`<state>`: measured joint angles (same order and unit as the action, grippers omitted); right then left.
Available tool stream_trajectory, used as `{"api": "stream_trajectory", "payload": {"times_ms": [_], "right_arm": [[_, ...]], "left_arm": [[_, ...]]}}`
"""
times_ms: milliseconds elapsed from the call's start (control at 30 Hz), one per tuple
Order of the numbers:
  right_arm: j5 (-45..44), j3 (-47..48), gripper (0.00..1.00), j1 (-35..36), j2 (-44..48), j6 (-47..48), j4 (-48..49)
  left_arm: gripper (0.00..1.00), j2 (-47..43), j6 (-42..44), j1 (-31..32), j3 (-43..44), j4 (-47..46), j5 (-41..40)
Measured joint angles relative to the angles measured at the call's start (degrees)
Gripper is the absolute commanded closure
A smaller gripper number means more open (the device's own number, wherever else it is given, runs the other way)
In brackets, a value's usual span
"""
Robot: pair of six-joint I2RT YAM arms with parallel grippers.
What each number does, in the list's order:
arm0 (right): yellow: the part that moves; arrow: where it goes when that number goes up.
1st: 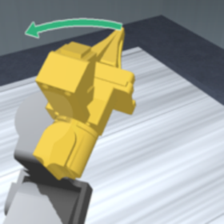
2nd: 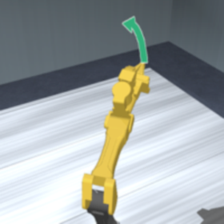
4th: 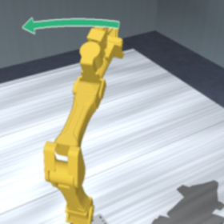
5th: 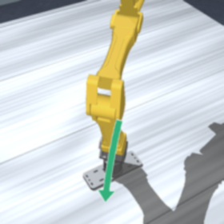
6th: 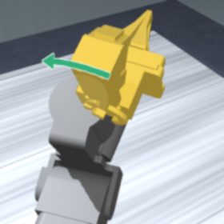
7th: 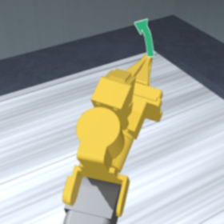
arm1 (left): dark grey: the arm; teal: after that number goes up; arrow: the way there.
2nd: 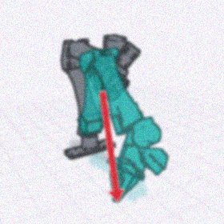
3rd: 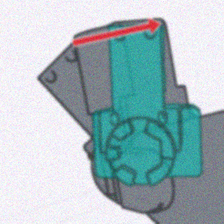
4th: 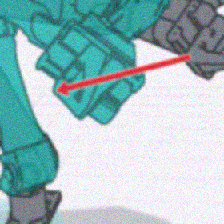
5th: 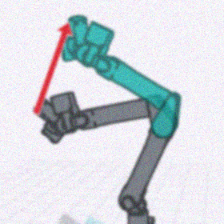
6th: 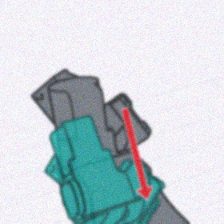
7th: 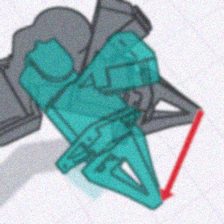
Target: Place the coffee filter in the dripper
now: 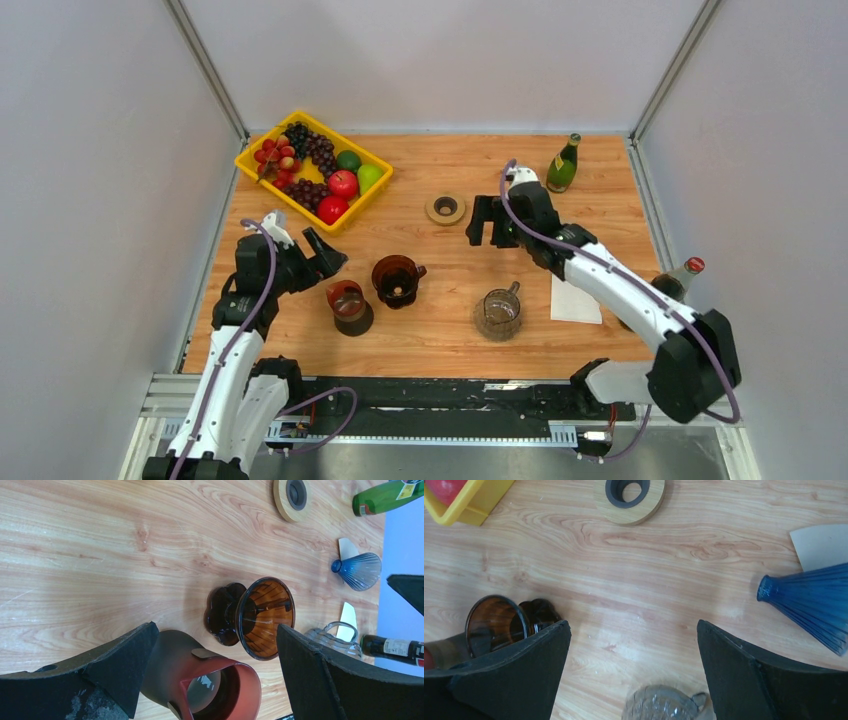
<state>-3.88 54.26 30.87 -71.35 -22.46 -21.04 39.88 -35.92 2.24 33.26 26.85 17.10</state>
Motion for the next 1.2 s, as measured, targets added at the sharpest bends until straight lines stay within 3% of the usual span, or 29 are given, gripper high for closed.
{"api": "stream_trajectory", "payload": {"times_ms": [367, 700, 1200], "right_arm": [[-5.4, 12.8, 0.01, 0.0, -20.3, -1.3, 0.1], [-13.5, 29.7, 0.12, 0.0, -39.5, -1.5, 0.3], [-15.3, 37.5, 0.24, 0.0, -52.8, -1.5, 0.3]], "left_arm": [[0.00, 0.0, 0.0, 0.0, 0.0, -0.5, 0.5], [0.00, -0.1, 0.0, 0.0, 0.0, -0.5, 0.8], [0.00, -0.1, 0.0, 0.0, 0.0, 0.0, -0.2]]}}
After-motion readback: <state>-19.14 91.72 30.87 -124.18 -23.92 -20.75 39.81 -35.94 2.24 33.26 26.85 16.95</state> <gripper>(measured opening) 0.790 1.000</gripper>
